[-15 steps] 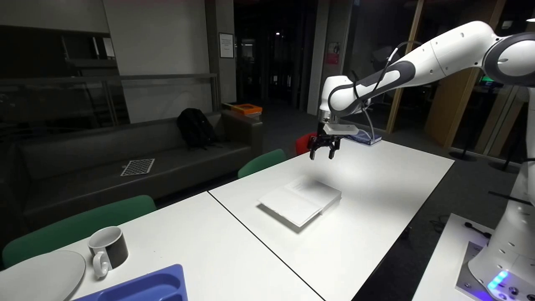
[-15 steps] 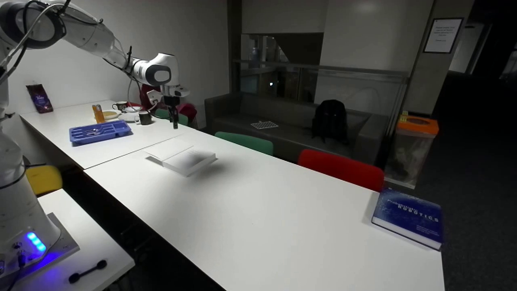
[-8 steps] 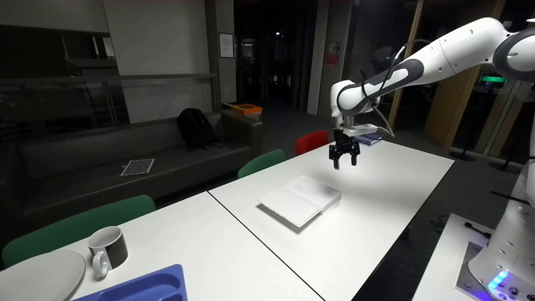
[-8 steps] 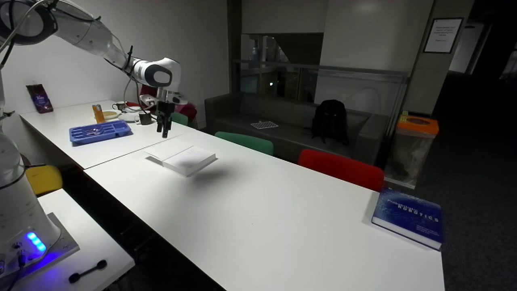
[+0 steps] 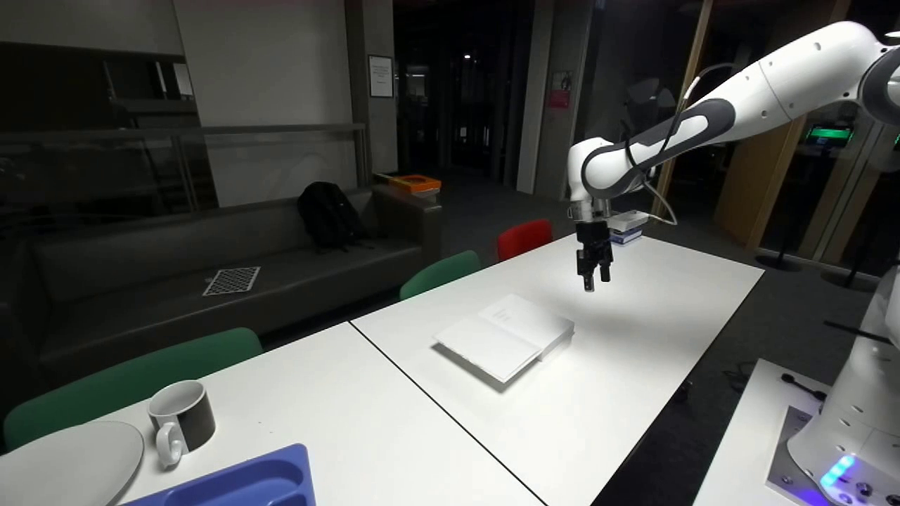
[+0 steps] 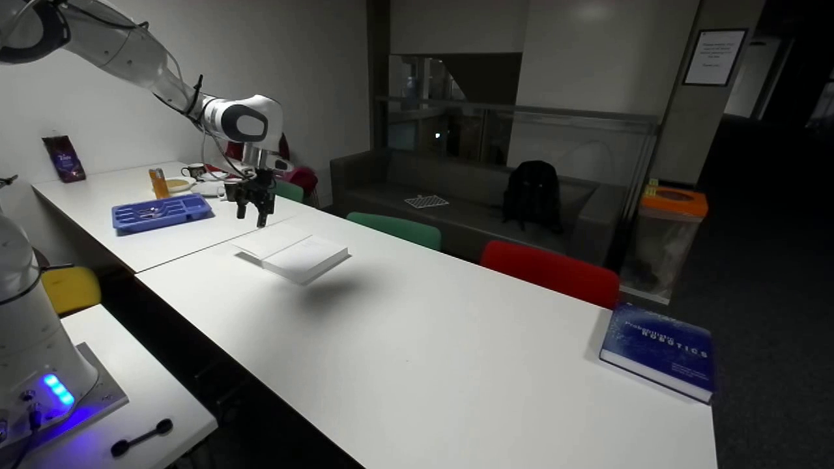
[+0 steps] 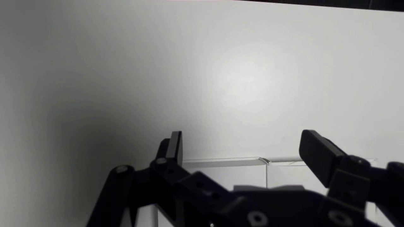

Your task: Open the white book on the table

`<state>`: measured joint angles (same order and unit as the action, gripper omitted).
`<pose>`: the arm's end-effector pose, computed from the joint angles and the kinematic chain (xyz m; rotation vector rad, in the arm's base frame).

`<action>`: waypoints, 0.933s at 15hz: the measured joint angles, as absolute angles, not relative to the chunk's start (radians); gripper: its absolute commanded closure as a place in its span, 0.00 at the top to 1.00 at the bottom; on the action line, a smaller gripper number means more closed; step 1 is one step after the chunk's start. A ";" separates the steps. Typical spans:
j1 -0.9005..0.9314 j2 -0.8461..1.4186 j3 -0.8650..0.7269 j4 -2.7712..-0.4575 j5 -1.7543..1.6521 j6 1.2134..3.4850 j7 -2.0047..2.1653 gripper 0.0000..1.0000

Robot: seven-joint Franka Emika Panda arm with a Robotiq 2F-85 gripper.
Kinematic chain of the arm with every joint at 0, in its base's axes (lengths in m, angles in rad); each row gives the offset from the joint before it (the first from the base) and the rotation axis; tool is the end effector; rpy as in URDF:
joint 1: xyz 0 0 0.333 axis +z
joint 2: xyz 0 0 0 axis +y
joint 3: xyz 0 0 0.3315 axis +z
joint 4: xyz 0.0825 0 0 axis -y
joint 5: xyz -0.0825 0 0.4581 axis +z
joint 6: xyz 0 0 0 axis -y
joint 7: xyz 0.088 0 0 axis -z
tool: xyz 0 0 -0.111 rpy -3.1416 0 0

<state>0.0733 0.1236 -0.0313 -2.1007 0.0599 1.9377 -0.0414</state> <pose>0.5890 0.0291 0.3076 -3.0605 -0.0819 0.4415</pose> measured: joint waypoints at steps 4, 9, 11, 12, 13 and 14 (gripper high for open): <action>0.055 0.080 -0.031 -2.162 0.072 2.026 -0.185 1.00; 0.027 0.028 -0.031 -2.238 0.148 2.143 -0.353 1.00; 0.020 0.010 -0.032 -2.263 0.201 2.175 -0.419 1.00; 0.017 0.003 -0.032 -2.272 0.229 2.182 -0.450 1.00; 0.014 -0.003 -0.032 -2.278 0.246 2.184 -0.470 1.00; 0.012 -0.008 -0.032 -2.281 0.253 2.184 -0.479 1.00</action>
